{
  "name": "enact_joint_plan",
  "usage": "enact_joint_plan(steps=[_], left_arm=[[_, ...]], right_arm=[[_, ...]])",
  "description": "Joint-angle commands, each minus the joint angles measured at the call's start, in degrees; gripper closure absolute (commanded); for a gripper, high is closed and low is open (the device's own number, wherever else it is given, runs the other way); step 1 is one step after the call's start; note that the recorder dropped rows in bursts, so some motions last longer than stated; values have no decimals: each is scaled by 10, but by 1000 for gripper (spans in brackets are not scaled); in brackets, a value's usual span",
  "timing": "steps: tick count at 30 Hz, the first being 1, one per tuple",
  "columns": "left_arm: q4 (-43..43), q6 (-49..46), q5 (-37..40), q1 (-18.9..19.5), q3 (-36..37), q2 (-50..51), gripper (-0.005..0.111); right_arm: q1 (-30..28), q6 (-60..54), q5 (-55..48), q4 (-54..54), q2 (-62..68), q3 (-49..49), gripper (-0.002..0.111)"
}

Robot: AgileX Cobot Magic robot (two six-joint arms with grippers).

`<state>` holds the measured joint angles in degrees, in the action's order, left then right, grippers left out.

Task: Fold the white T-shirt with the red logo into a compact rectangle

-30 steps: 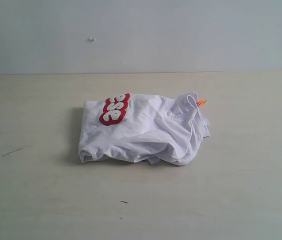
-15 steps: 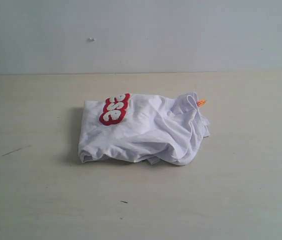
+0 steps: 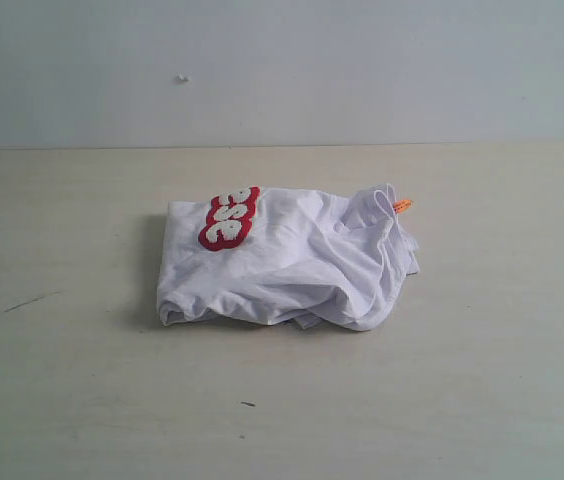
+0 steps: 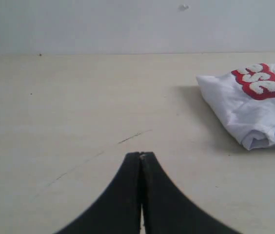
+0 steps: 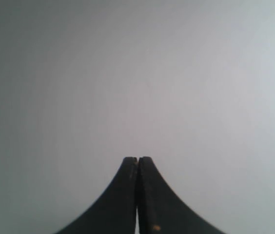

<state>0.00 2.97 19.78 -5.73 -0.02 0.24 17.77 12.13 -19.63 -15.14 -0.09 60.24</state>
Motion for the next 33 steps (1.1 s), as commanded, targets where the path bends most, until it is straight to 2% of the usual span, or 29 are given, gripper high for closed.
enact_joint_plan(steps=[1, 19, 22, 24, 25, 28, 31, 33], left_arm=[[0, 5, 0, 0, 0, -2, 107], [0, 5, 5, 0, 0, -2, 107], [0, 5, 5, 0, 0, -2, 107], [0, 5, 5, 0, 0, -2, 107], [0, 5, 5, 0, 0, -2, 107], [0, 5, 5, 0, 0, -2, 107], [0, 5, 5, 0, 0, -2, 107], [0, 5, 5, 0, 0, -2, 107]], right_arm=[[2, 0, -1, -3, 1, 2, 108], [0, -1, -15, 15, 1, 1, 108], [-39, -4, -14, 36, 1, 1, 108], [-80, -58, -14, 85, 1, 1, 108], [-113, -129, -12, 140, 1, 1, 108], [-163, -224, 2, 216, 1, 1, 108], [-231, -225, 24, 233, 1, 0, 108], [-246, -223, 37, 224, 1, -12, 108]])
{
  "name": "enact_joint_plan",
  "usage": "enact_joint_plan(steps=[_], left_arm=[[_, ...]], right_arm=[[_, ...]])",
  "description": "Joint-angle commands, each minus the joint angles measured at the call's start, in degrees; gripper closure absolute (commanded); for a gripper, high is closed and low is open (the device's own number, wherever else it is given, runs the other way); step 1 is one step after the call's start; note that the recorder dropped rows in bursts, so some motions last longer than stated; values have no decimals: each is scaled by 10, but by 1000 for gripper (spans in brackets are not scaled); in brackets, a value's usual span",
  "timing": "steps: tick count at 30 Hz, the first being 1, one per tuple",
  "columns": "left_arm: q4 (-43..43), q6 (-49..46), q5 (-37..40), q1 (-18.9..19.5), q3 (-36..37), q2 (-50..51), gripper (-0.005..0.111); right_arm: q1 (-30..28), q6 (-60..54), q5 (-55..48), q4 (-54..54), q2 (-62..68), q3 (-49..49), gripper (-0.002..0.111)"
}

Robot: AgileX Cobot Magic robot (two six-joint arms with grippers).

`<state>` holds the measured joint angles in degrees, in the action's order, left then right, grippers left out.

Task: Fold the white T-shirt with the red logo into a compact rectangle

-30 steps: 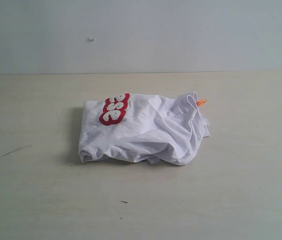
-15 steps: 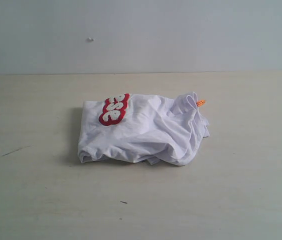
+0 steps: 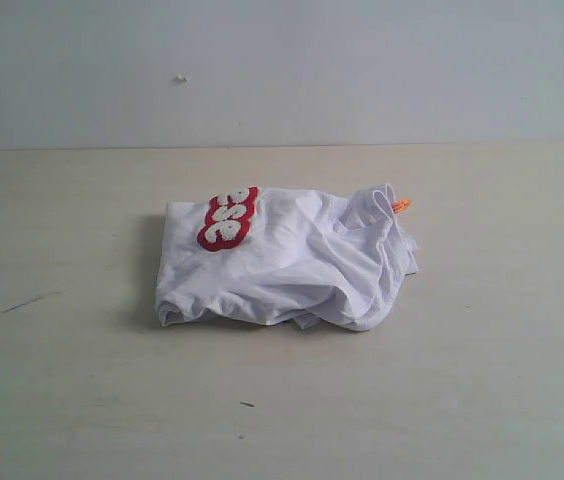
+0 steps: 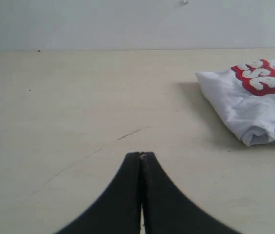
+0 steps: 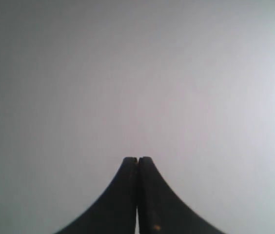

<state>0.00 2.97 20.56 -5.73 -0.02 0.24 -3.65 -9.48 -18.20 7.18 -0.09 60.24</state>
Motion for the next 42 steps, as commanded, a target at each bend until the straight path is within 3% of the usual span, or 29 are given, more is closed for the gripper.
enact_joint_plan(steps=[1, 4, 21, 29, 42], left_arm=[[0, 5, -3, 0, 0, -2, 107], [0, 5, -3, 0, 0, -2, 107], [0, 5, -3, 0, 0, -2, 107], [0, 5, -3, 0, 0, -2, 107], [0, 5, -3, 0, 0, -2, 107]], right_arm=[[-32, 3, 30, -12, 1, -21, 108], [-30, 83, 84, -90, 1, -89, 108], [-30, 77, 199, -72, 1, -442, 108], [13, 50, 210, -72, 1, -565, 108], [13, 72, 157, -72, 1, -602, 108]])
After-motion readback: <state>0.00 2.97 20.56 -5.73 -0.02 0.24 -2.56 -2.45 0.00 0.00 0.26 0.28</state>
